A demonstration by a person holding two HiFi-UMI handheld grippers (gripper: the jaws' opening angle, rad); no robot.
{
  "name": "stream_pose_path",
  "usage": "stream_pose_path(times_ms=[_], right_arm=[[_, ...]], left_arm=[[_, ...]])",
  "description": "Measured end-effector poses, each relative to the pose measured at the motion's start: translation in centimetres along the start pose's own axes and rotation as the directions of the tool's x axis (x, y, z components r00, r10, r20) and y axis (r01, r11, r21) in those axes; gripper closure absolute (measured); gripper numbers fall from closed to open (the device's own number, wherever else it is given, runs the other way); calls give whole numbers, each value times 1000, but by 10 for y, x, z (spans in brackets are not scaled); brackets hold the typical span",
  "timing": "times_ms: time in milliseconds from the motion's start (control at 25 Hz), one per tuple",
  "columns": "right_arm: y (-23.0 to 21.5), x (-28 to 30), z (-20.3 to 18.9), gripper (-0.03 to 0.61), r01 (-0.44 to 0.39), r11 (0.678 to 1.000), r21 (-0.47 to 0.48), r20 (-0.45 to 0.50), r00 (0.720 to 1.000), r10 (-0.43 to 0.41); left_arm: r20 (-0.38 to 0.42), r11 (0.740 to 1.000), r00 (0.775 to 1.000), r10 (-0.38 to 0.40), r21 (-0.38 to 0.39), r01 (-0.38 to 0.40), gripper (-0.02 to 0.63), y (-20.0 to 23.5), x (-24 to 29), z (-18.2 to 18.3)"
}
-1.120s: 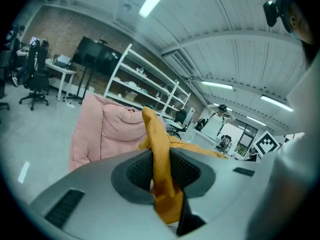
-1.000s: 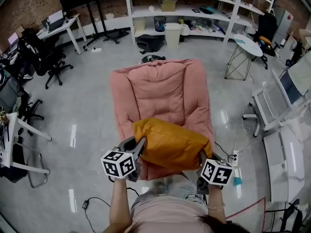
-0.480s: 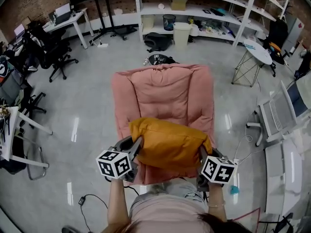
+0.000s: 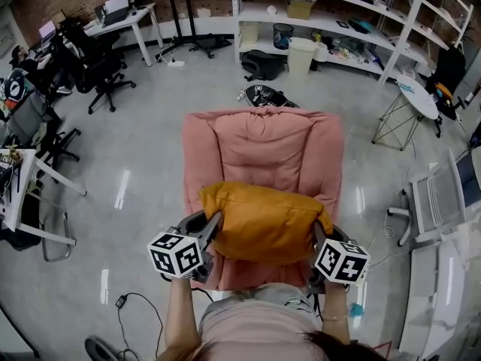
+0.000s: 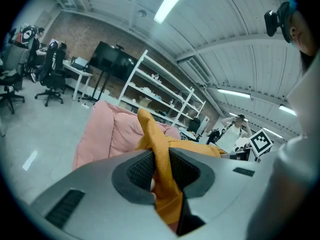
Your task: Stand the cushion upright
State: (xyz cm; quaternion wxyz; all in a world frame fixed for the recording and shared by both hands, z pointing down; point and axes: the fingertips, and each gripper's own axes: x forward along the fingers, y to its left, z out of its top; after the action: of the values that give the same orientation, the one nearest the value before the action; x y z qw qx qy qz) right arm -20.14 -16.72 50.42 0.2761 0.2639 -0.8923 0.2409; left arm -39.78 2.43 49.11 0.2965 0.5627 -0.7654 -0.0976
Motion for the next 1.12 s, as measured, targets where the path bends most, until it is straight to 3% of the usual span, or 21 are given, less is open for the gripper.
stream_pose_path(times_ms=[400,760,1120], right_arm=[[-10,42,51,488,-64,997,-46,9,998,64],[-8,80,82,488,-122,990,-65,6,992,122],[-11,116,103,488,-146,986,-76,-5,989,146]], left_arm=[[33,999,998,53,-11,-52,534,2,30,24],[89,991,988,129,-47,-125,537,16,49,44],[96,985,981,167,-49,-163,537,31,75,59]])
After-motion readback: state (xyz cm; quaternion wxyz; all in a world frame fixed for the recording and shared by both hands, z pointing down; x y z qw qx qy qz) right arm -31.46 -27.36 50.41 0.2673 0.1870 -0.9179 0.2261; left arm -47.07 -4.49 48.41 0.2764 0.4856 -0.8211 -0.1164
